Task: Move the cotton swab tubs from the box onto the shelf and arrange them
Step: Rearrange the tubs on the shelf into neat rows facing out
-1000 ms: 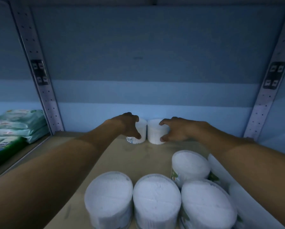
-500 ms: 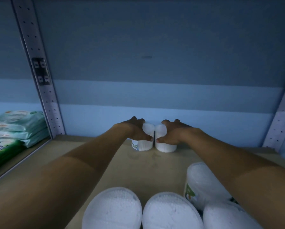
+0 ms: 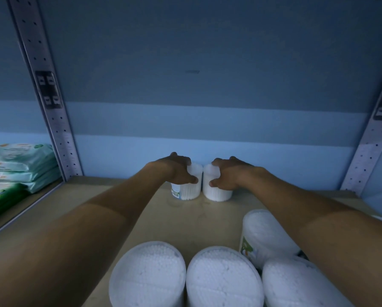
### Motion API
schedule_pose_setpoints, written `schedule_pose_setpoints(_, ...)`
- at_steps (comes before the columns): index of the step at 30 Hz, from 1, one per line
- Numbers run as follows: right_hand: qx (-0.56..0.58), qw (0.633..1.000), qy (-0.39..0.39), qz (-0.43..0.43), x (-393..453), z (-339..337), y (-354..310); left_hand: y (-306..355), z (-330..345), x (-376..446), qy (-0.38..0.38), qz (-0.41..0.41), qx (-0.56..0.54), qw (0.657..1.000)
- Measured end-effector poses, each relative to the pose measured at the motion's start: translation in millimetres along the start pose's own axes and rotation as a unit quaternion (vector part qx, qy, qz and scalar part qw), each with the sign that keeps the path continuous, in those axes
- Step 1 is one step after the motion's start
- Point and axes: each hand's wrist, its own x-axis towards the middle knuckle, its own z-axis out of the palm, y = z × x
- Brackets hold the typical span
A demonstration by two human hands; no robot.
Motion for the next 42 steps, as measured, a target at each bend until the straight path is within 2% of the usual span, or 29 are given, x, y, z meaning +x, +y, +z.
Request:
schedule_pose_setpoints(8, 0.022, 0.999, 0.0, -0.029, -33, -1, 0, 2, -3, -38, 0.002, 0.021, 0.016, 1.0)
schedule_pose_setpoints(13, 0.036, 0.998, 0.01, -0.041, -59, -1, -5, 0, -4, -65, -0.011, 0.018, -0.025, 0.999)
schedule_pose_setpoints(22, 0.017, 0.998, -0.026, -0.058, -96, -5, -9, -3, -6, -107, -0.042, 0.013, -0.079, 0.996)
schedule_pose_setpoints(31, -0.009, 0.999, -0.011, -0.042, -101, -12, -18, -3, -11, -118, -0.017, 0.02, -0.025, 0.999)
schedule_pose_setpoints(37, -0.041, 0.998, -0.037, -0.041, -97, -15, -23, -2, -8, -114, -0.018, 0.02, -0.025, 0.999)
schedule_pose_setpoints(42, -0.037, 0.995, -0.069, -0.064, -93, -19, -25, -2, -13, -119, -0.016, -0.016, -0.033, 0.999)
